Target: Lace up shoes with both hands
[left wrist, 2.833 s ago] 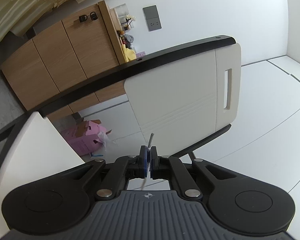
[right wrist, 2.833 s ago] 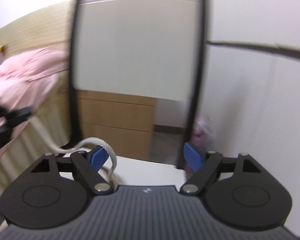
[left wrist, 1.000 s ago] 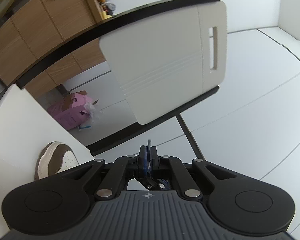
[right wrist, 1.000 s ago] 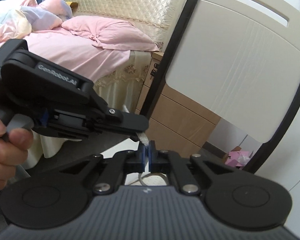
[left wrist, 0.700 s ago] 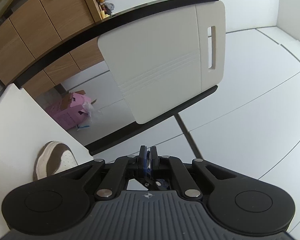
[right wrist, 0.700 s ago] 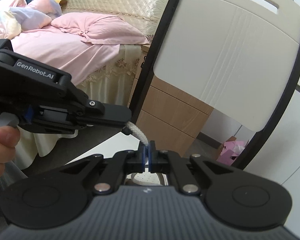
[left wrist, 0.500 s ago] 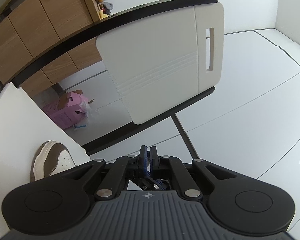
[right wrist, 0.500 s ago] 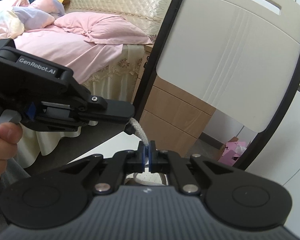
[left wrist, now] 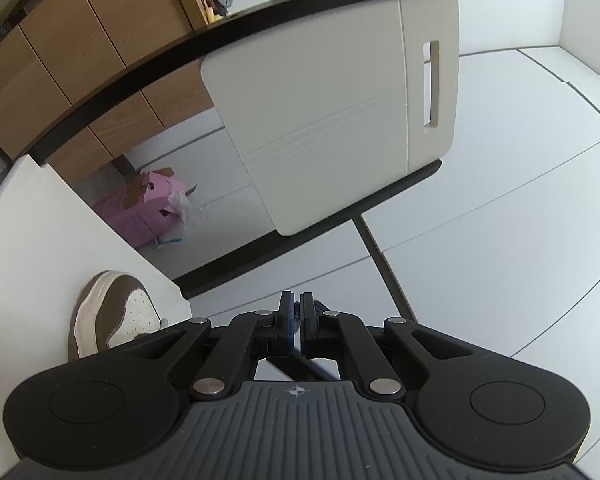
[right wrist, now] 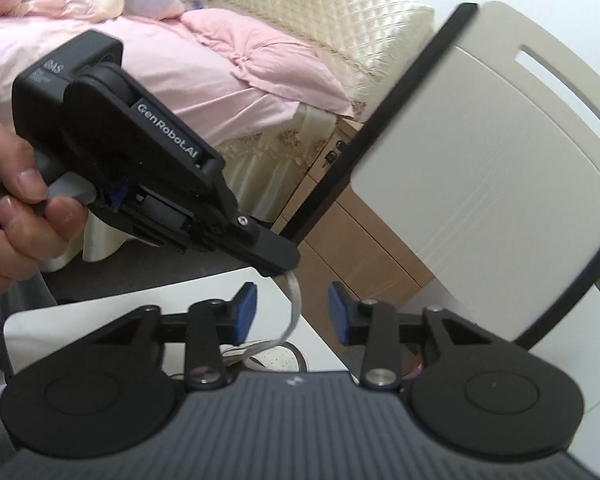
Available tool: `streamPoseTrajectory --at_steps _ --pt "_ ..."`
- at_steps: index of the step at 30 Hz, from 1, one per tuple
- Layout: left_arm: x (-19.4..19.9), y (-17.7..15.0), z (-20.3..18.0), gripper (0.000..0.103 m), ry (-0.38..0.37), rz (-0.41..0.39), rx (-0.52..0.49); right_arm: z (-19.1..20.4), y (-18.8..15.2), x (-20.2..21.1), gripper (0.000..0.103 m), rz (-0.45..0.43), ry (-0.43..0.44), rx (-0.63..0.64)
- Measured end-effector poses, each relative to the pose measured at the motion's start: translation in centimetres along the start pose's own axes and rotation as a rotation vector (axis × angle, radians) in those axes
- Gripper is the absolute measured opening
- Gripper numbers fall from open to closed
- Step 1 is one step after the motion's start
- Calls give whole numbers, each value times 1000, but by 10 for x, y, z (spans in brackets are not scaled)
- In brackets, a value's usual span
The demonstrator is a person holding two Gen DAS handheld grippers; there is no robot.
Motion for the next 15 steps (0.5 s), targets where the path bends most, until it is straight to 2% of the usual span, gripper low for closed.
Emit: streamPoseTrajectory --at_steps 4,8,14,15 --pt "1 1 2 3 12 -5 0 1 -3 -4 2 5 27 -8" --pt "1 1 1 4 42 1 -25 -10 -9 -3 2 10 9 -67" --pt "-3 -3 -6 5 123 56 -155 -43 -27 -2 2 24 -110 -203" --pt "-3 -5 -9 11 133 70 -185 -49 -30 -2 2 26 -131 -229"
Point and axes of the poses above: each gripper's, at about its wrist camera, not at the fingertips, and x roughly against the way its jaws point, z to its left, y to its top, the point moved 1 cm from there along -x, roughly the way its jaws point, and after that the axes turned 14 degrees about -z, right-handed, at the moved point
